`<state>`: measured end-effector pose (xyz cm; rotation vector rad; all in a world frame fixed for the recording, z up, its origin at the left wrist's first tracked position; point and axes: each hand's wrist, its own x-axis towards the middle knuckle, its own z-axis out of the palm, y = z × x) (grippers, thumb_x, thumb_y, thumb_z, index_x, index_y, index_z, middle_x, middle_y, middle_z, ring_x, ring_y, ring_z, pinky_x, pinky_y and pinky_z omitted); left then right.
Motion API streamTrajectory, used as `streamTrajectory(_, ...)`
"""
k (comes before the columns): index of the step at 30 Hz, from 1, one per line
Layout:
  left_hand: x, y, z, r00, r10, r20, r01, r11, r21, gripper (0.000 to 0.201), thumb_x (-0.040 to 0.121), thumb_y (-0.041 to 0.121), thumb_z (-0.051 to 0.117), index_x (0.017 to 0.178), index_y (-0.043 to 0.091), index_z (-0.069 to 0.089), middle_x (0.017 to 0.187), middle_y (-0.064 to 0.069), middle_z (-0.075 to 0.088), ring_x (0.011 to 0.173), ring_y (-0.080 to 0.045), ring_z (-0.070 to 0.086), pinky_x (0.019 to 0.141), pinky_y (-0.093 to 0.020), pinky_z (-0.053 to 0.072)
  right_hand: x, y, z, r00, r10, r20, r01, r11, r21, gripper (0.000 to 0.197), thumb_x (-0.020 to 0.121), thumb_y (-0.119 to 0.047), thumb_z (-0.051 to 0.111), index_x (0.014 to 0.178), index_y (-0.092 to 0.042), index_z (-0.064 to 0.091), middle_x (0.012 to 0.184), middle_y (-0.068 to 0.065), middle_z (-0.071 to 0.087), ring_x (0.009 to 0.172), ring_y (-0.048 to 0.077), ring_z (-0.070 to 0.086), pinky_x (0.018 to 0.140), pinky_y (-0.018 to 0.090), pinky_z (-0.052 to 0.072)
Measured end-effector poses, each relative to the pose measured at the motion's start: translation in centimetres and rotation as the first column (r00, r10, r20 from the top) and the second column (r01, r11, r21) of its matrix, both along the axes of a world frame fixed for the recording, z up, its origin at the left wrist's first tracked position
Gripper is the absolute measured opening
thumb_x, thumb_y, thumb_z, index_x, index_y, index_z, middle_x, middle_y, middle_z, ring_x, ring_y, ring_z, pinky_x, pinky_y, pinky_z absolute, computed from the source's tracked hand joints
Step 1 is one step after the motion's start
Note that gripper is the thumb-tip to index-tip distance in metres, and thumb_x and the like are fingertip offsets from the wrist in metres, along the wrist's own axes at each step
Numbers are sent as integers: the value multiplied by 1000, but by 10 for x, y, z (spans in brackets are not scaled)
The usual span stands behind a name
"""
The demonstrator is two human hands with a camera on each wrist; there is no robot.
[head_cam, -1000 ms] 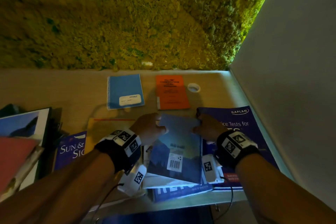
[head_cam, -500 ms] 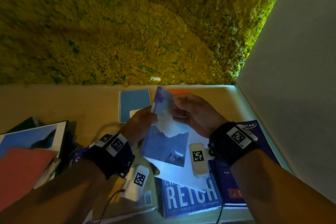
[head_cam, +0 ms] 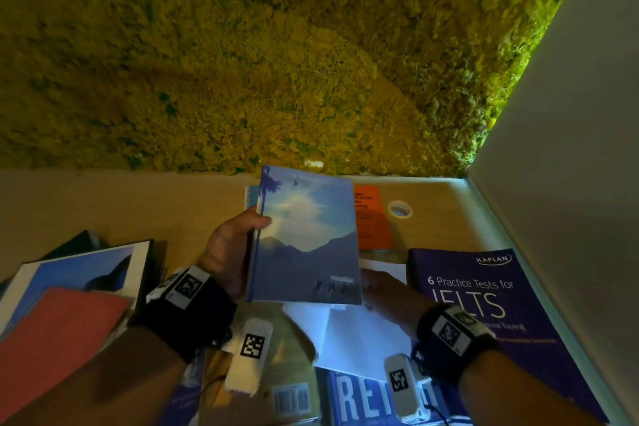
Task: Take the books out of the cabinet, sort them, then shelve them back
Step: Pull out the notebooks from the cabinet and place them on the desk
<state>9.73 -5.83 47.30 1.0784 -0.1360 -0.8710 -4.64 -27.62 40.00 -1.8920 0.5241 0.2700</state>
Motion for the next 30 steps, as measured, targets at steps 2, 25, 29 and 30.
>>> streamTrajectory(2, 6, 0, 1, 996, 85, 29, -86, 995, 42, 47, 97, 18, 43, 75, 23, 84, 88, -5, 79, 74, -23, 75, 81, -41, 52, -3, 0, 6, 992, -123, 30, 116, 980, 164, 19, 88, -29, 60, 101, -18, 67, 81, -4, 64, 74, 10, 57, 75, 29, 42)
streamTrajectory(25, 5, 4, 5, 989, 93, 115, -61, 966, -252, 47, 93, 0, 44, 137, 10, 59, 132, -21, 64, 117, -41, 64, 101, -53, 52, 34, 9, 87, 909, -214, 357, 123, 957, 262, 22, 87, -11, 67, 105, 1, 65, 100, 26, 67, 95, 41, 66, 84, 50, 53)
streamTrajectory(29, -2, 14, -10, 906, 116, 407, -61, 988, -144, 23, 89, 18, 64, 103, 8, 80, 110, -6, 75, 104, -17, 70, 90, -35, 54, 40, 1, 95, 859, -212, 466, 188, 977, 98, 19, 87, 0, 64, 104, -3, 72, 106, 10, 74, 97, 24, 67, 80, 33, 53)
streamTrajectory(30, -9, 17, -7, 884, 82, 461, -32, 993, -117, 44, 84, 37, 72, 105, -1, 77, 116, -6, 72, 110, -14, 67, 92, -31, 53, 40, -1, 95, 846, -216, 487, 158, 975, 158, 27, 83, -6, 64, 109, -2, 70, 110, 9, 73, 96, 22, 68, 78, 34, 56)
